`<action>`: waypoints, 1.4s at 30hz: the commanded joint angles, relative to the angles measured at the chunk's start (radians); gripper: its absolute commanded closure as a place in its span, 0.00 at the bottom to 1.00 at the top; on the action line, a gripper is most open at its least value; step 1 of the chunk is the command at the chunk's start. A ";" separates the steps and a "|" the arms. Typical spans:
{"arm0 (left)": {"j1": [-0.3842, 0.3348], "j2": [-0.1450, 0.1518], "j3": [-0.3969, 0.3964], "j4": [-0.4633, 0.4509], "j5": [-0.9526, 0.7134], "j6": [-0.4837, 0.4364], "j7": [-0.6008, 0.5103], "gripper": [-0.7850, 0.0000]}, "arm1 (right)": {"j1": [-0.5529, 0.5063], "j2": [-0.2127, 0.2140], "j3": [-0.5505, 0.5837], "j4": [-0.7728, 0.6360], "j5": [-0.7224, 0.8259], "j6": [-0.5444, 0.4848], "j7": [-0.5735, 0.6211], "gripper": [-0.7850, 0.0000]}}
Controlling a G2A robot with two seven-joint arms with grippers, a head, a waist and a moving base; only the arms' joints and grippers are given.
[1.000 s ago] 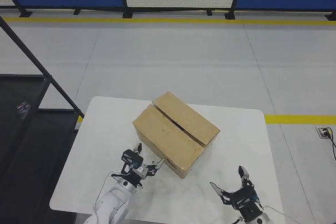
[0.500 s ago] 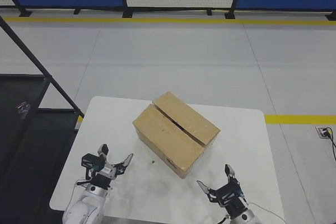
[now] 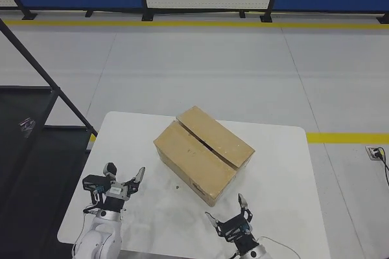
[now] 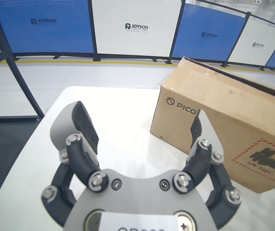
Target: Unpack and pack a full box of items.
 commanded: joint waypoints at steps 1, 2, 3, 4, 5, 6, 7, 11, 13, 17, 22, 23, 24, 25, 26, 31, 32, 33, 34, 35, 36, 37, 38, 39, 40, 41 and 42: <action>0.000 0.000 0.000 0.000 -0.003 -0.002 -0.001 0.00 | 0.015 -0.007 -0.014 0.018 0.006 0.045 -0.007 0.00; 0.000 0.000 0.000 0.000 -0.003 -0.002 -0.001 0.00 | 0.024 -0.012 -0.019 0.026 0.017 0.062 -0.011 0.00; 0.000 0.000 0.000 0.000 -0.003 -0.002 -0.001 0.00 | 0.033 -0.015 -0.022 0.039 0.018 0.077 -0.013 0.00; 0.000 0.000 0.000 0.000 -0.003 -0.002 -0.001 0.00 | 0.043 -0.018 -0.028 0.049 0.019 0.084 -0.013 0.00; 0.000 0.000 0.000 0.000 -0.003 -0.002 -0.001 0.00 | 0.052 -0.021 -0.032 0.059 0.021 0.090 -0.014 0.00; 0.000 0.000 0.000 0.000 -0.003 -0.002 -0.001 0.00 | 0.061 -0.024 -0.037 0.069 0.020 0.097 -0.015 0.00; 0.000 0.000 0.000 0.000 -0.003 -0.002 -0.001 0.00 | 0.069 -0.027 -0.042 0.080 0.020 0.103 -0.016 0.00; 0.000 0.000 0.000 0.000 -0.003 -0.002 -0.001 0.00 | 0.111 -0.041 -0.069 0.136 0.019 0.129 -0.013 0.00; 0.000 0.000 0.000 0.000 -0.003 -0.002 -0.001 0.00 | 0.130 -0.048 -0.080 0.160 0.016 0.141 -0.012 0.00; 0.002 -0.001 -0.002 -0.007 0.000 0.007 -0.010 0.00 | 0.154 -0.057 -0.083 0.190 0.024 0.152 -0.010 0.00; -0.006 -0.005 0.005 -0.006 0.002 0.017 -0.016 0.00 | 0.161 -0.062 -0.064 0.205 0.034 0.155 -0.015 0.00; -0.008 -0.005 0.007 -0.006 0.002 0.019 -0.017 0.00 | 0.158 -0.062 -0.059 0.205 0.035 0.156 -0.016 0.00; -0.009 -0.006 0.009 -0.006 0.004 0.020 -0.018 0.00 | 0.156 -0.062 -0.053 0.205 0.035 0.156 -0.017 0.00; -0.011 -0.007 0.011 -0.005 0.006 0.020 -0.019 0.00 | 0.154 -0.062 -0.046 0.204 0.036 0.154 -0.019 0.00; -0.012 -0.007 0.013 -0.005 0.007 0.021 -0.019 0.00 | 0.151 -0.062 -0.039 0.203 0.036 0.154 -0.021 0.00; -0.017 -0.010 0.015 -0.003 0.012 0.027 -0.015 0.00 | 0.132 -0.059 -0.002 0.197 0.044 0.146 -0.030 0.00; -0.017 -0.011 0.017 -0.003 0.010 0.029 -0.014 0.00 | 0.129 -0.059 0.005 0.197 0.046 0.145 -0.033 0.00; -0.018 -0.011 0.017 -0.002 0.008 0.031 -0.012 0.00 | 0.126 -0.059 0.012 0.197 0.049 0.142 -0.035 0.00; -0.018 -0.012 0.018 -0.002 0.009 0.032 -0.012 0.00 | 0.124 -0.059 0.019 0.197 0.051 0.140 -0.036 0.00; -0.019 -0.013 0.020 0.000 0.009 0.033 -0.011 0.00 | 0.123 -0.058 0.025 0.197 0.054 0.138 -0.038 0.00; -0.019 -0.013 0.021 0.001 0.010 0.034 -0.010 0.00 | 0.122 -0.058 0.031 0.196 0.055 0.135 -0.039 0.00; -0.020 -0.014 0.022 0.002 0.009 0.034 -0.010 0.00 | 0.120 -0.058 0.035 0.195 0.055 0.132 -0.040 0.00; -0.020 -0.015 0.023 0.003 0.009 0.034 -0.010 0.00 | 0.118 -0.058 0.039 0.192 0.051 0.133 -0.041 0.00; -0.020 -0.015 0.023 0.004 0.010 0.035 -0.009 0.00 | 0.116 -0.058 0.043 0.189 0.047 0.133 -0.040 0.00; -0.020 -0.016 0.024 0.005 0.009 0.035 -0.010 0.00 | 0.114 -0.058 0.047 0.185 0.044 0.132 -0.038 0.00; -0.020 -0.016 0.024 0.006 0.008 0.036 -0.009 0.00 | 0.113 -0.058 0.051 0.182 0.041 0.131 -0.036 0.00; -0.020 -0.017 0.024 0.007 0.008 0.036 -0.009 0.00 | 0.111 -0.058 0.055 0.180 0.037 0.132 -0.035 0.00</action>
